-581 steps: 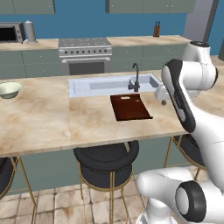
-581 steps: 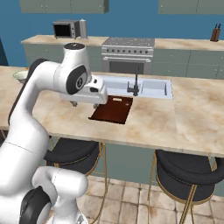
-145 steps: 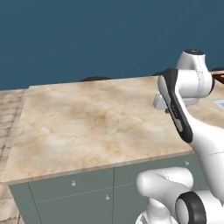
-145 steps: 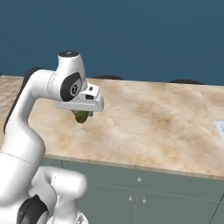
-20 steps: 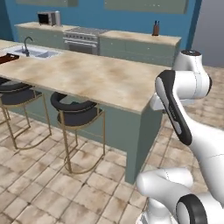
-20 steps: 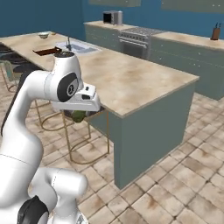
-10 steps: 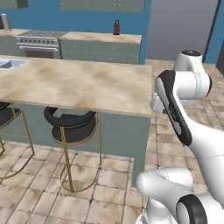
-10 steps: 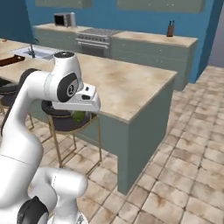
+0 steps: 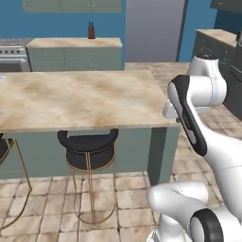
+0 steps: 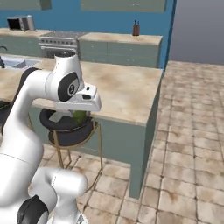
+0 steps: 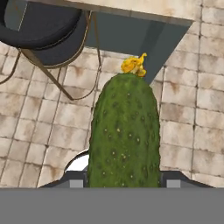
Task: Place the two vegetables and bowl onto the tray for setting up a vegetable dip station.
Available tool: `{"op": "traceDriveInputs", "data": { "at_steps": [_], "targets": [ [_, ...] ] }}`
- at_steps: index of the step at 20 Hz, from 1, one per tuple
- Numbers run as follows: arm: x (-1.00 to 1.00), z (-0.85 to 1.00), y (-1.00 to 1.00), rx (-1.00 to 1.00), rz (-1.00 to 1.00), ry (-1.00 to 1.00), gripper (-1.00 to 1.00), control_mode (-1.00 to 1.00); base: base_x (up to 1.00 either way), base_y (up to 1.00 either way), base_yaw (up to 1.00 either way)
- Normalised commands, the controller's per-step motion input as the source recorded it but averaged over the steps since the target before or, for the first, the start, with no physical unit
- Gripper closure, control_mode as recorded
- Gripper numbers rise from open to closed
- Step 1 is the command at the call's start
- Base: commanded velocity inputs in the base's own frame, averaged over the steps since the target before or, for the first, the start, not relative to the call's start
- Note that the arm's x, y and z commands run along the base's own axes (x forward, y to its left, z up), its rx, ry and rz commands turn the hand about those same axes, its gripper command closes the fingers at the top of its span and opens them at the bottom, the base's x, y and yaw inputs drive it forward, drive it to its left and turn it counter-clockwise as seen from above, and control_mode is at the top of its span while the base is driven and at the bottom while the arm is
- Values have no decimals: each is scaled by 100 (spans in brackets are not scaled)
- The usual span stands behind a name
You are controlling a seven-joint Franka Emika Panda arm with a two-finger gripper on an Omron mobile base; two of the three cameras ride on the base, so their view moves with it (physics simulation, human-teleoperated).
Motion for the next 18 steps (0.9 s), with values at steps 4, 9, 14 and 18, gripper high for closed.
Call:
{"op": "traceDriveInputs", "data": {
  "at_steps": [4, 9, 14, 18],
  "targets": [
    [0, 0, 0, 0, 0, 0, 100, 100, 0, 100, -38],
    [0, 0, 0, 0, 0, 0, 100, 100, -6, 100, -30],
    [0, 0, 0, 0, 0, 0, 100, 100, 0, 100, -10],
    [0, 0, 0, 0, 0, 0, 100, 100, 0, 100, -3]
  ]
}}
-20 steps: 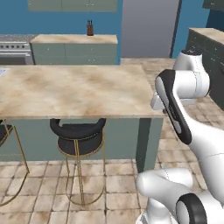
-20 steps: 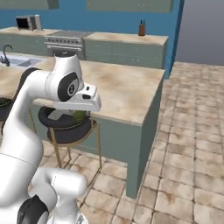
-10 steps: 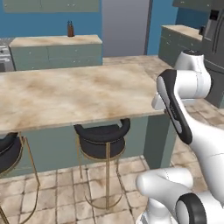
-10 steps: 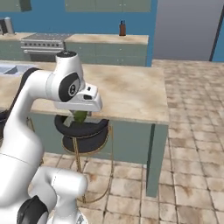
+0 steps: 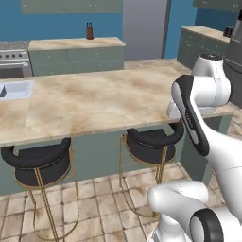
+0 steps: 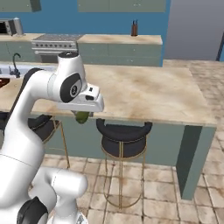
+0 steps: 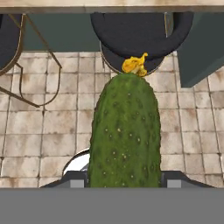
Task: Place the two vegetables and bowl onto the tray for setting up a vegetable dip station.
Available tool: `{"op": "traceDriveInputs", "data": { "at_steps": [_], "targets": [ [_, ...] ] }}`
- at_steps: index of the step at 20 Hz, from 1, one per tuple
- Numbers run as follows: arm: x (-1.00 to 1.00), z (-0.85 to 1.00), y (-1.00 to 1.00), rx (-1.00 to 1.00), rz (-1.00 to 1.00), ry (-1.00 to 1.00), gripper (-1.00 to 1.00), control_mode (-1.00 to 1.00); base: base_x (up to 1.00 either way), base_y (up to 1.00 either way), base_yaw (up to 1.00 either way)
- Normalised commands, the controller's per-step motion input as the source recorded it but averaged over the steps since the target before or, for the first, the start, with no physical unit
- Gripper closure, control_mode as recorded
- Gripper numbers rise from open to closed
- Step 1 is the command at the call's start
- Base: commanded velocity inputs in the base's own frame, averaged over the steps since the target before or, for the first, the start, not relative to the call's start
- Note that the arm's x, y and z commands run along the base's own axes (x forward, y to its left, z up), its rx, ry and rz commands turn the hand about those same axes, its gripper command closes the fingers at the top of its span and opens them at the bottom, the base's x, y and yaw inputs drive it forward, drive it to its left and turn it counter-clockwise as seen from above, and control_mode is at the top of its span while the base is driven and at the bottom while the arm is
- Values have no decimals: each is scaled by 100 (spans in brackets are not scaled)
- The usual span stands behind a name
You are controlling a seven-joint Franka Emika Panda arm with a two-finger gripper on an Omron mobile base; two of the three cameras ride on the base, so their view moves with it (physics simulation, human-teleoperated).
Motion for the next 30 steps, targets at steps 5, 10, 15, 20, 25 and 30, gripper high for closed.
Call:
{"op": "traceDriveInputs", "data": {
  "at_steps": [5, 10, 15, 20, 25, 30],
  "targets": [
    [0, 0, 0, 0, 0, 0, 100, 100, 0, 100, -1],
    [0, 0, 0, 0, 0, 0, 100, 100, 0, 100, -1],
    [0, 0, 0, 0, 0, 0, 100, 100, 0, 100, -1],
    [0, 0, 0, 0, 0, 0, 100, 100, 0, 100, -1],
    [0, 0, 0, 0, 0, 0, 100, 100, 0, 100, -1],
    [0, 0, 0, 0, 0, 0, 100, 100, 4, 100, 0]
  ]
}}
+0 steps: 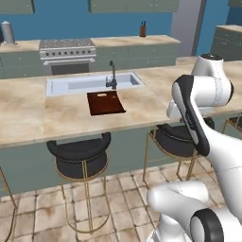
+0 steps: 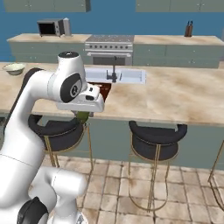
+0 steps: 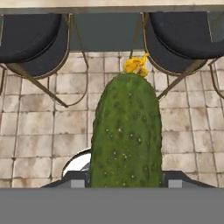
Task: Place the two vegetables and bowl onto the tray for setting up a vegetable dip station.
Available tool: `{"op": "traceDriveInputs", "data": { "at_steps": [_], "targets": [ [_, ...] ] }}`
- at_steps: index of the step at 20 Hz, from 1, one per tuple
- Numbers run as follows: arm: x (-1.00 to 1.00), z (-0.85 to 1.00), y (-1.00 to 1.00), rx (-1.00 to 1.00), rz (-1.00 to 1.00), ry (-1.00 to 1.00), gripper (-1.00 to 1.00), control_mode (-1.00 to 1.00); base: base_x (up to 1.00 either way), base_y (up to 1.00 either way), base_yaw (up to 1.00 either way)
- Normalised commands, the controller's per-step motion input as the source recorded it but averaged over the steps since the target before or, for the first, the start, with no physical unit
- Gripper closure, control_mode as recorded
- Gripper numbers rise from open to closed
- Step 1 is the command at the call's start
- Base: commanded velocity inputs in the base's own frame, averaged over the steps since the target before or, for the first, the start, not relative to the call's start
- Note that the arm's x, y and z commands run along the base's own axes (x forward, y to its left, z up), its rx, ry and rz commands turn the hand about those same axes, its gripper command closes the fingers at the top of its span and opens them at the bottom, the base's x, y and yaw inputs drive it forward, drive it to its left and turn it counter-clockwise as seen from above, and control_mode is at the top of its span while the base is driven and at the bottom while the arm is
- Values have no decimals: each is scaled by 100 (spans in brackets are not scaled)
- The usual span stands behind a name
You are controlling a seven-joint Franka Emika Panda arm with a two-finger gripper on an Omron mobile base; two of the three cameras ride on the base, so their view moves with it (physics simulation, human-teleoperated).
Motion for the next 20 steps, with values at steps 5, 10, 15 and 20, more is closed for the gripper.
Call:
{"op": "traceDriveInputs", "data": {
  "at_steps": [5, 10, 15, 20],
  "targets": [
    [0, 0, 0, 0, 0, 0, 100, 100, 42, 95, 0],
    [0, 0, 0, 0, 0, 0, 100, 100, 78, 42, 0],
    [0, 0, 0, 0, 0, 0, 100, 100, 72, 0, -1],
    [0, 0, 0, 0, 0, 0, 100, 100, 51, 0, -3]
  ]
}}
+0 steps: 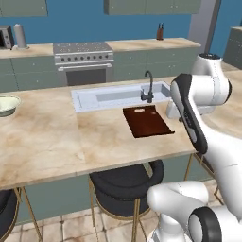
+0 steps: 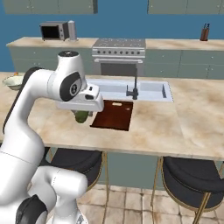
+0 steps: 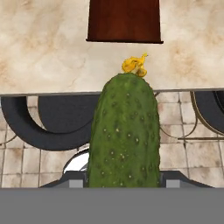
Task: Place the two vegetables and bowl onto the tray for setting up a vegetable dip station.
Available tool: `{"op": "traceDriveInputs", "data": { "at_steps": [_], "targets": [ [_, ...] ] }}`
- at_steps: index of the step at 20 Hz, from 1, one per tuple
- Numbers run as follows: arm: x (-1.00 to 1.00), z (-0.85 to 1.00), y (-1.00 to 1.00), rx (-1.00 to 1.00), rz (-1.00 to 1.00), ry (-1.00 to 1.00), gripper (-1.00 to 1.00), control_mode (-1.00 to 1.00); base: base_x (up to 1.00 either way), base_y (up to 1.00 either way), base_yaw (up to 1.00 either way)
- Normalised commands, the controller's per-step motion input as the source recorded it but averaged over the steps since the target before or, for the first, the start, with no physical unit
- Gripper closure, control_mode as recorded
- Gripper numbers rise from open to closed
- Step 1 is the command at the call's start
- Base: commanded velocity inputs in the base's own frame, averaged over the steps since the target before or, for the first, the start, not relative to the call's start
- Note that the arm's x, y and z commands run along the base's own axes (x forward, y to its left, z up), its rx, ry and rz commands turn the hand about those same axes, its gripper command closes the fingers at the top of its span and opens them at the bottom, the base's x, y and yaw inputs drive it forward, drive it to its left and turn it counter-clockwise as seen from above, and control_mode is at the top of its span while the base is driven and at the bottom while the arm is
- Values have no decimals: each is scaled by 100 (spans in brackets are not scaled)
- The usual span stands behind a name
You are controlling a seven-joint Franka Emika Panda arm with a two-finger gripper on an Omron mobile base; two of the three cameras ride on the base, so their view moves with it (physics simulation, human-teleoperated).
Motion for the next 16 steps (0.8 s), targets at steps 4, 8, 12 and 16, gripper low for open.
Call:
{"op": "traceDriveInputs", "data": {
  "at_steps": [4, 8, 12, 16],
  "targets": [
    [0, 0, 0, 0, 0, 0, 100, 100, 42, 0, 0],
    [0, 0, 0, 0, 0, 0, 100, 100, 40, 0, 3],
    [0, 0, 0, 0, 0, 0, 100, 100, 43, 0, 5],
    [0, 0, 0, 0, 0, 0, 100, 100, 40, 0, 12]
  ]
}}
